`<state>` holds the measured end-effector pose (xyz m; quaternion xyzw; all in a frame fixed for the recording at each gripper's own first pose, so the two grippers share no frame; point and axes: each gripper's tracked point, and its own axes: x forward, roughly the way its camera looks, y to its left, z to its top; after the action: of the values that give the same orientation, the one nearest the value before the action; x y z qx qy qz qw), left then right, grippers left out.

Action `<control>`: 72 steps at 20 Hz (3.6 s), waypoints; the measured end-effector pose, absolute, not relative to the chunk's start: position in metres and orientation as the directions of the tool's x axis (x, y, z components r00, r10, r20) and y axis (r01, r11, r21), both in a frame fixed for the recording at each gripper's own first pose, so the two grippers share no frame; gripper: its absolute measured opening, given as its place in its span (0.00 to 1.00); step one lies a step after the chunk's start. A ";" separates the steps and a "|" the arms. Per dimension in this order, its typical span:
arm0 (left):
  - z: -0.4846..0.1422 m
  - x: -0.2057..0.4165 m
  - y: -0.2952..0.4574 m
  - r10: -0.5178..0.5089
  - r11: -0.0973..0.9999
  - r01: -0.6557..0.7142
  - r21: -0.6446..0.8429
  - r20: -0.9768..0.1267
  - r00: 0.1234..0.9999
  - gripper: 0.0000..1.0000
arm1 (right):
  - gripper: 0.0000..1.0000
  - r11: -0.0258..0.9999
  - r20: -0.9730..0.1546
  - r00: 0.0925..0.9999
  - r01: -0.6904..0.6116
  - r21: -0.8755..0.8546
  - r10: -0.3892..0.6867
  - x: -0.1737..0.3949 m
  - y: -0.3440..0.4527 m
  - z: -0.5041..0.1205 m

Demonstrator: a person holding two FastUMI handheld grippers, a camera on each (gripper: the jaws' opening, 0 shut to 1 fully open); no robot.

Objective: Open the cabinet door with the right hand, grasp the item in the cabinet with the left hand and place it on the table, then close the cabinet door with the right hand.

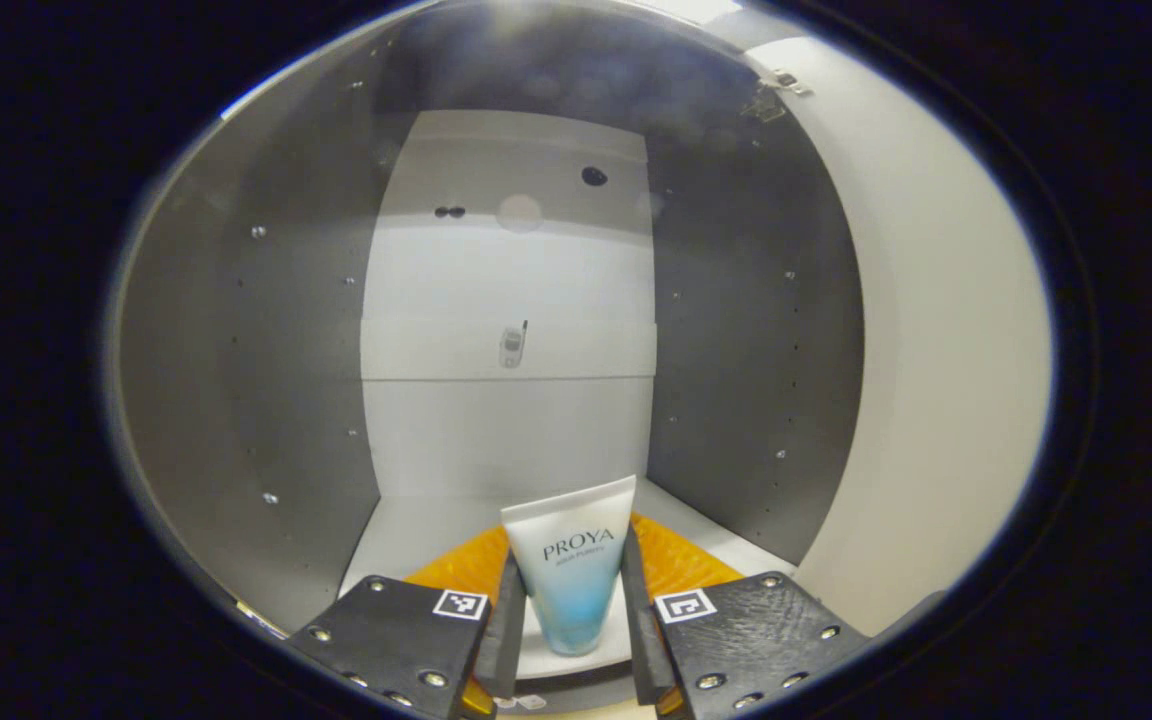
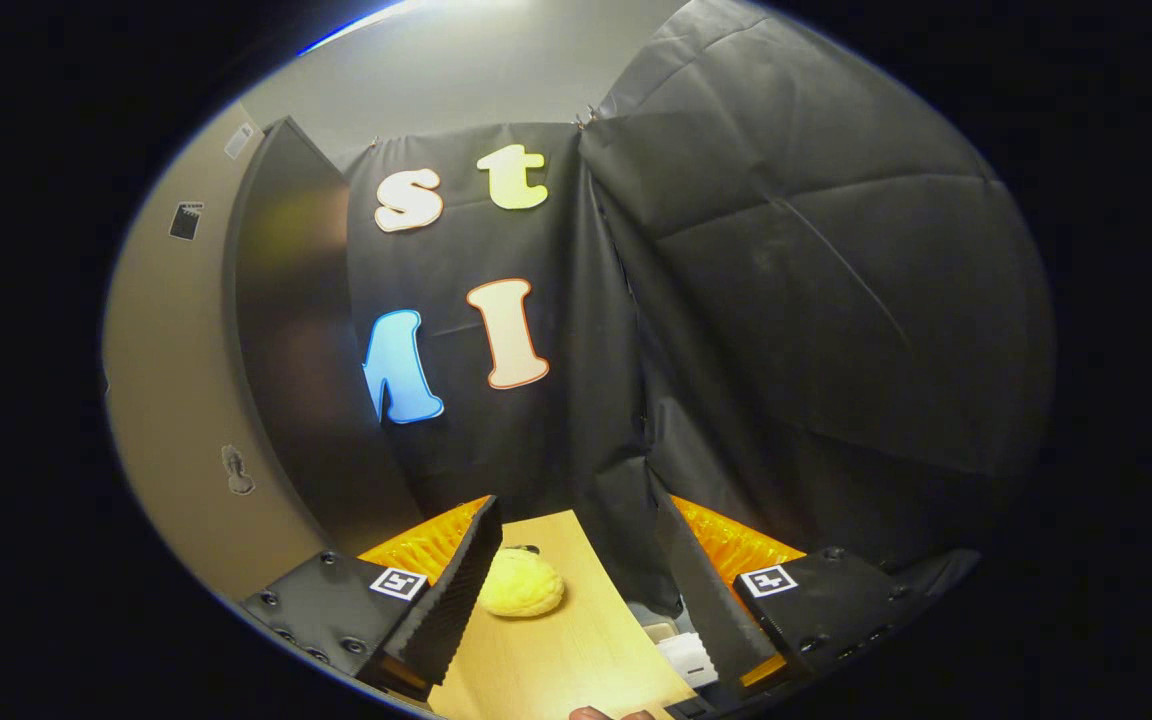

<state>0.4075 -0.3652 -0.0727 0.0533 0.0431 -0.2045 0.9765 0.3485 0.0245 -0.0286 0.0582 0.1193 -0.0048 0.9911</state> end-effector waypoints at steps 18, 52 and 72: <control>-0.047 0.284 -0.171 -0.259 0.961 0.268 0.068 -0.111 0.959 0.43 | 0.98 0.986 -0.153 0.988 0.049 0.162 -0.024 0.268 0.063 0.018; -0.449 0.133 -0.005 -0.110 0.985 0.131 0.114 -0.175 0.978 0.43 | 0.98 0.985 -0.151 0.974 0.171 0.018 -0.166 0.236 0.081 0.027; -0.393 0.106 -0.003 -0.133 0.962 0.182 0.202 -0.233 0.963 0.97 | 0.98 0.977 -0.167 0.964 0.214 0.021 -0.208 0.181 0.057 -0.007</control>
<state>0.1062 -0.0032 -0.3927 0.1115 0.1092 -0.0800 0.9845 0.1810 0.0574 -0.0067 0.0196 0.0821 -0.1064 0.9907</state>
